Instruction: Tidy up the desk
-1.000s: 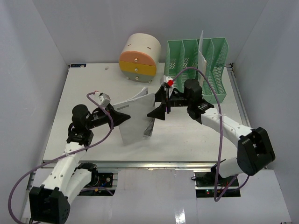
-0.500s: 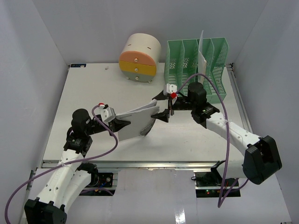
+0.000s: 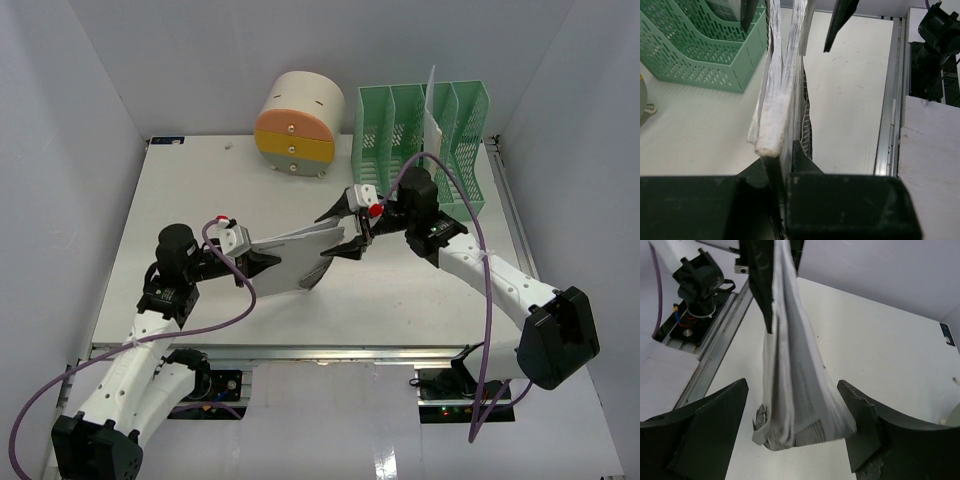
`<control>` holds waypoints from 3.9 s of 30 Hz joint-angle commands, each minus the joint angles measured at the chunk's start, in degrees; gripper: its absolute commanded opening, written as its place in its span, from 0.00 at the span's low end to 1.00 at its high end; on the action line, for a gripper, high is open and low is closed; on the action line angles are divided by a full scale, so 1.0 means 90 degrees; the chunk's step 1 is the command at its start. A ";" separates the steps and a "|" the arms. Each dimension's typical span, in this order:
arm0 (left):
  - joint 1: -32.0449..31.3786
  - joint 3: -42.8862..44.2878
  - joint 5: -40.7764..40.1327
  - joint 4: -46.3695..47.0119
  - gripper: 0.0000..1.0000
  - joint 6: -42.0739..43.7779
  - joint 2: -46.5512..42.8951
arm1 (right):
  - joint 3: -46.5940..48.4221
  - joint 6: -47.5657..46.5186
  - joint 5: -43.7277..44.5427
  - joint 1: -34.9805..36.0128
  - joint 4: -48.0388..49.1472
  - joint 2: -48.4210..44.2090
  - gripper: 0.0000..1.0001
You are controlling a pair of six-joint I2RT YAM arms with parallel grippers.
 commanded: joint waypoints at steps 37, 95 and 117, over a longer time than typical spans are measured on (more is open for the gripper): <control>-0.0010 -0.1159 -0.3214 0.0722 0.95 -0.1298 -0.2124 | 0.1515 0.0616 0.7479 -0.1847 -0.1044 -0.1332 0.08; -0.0010 -0.0866 -0.3665 0.0376 0.98 -0.1989 -0.1739 | 0.0129 0.1502 0.7264 -0.2007 -0.0296 -0.1052 0.90; -0.0020 -0.0058 -0.5233 -0.1230 0.98 -0.2566 -0.0365 | -0.2661 0.1153 0.6199 -0.3279 -0.2536 -0.2934 0.90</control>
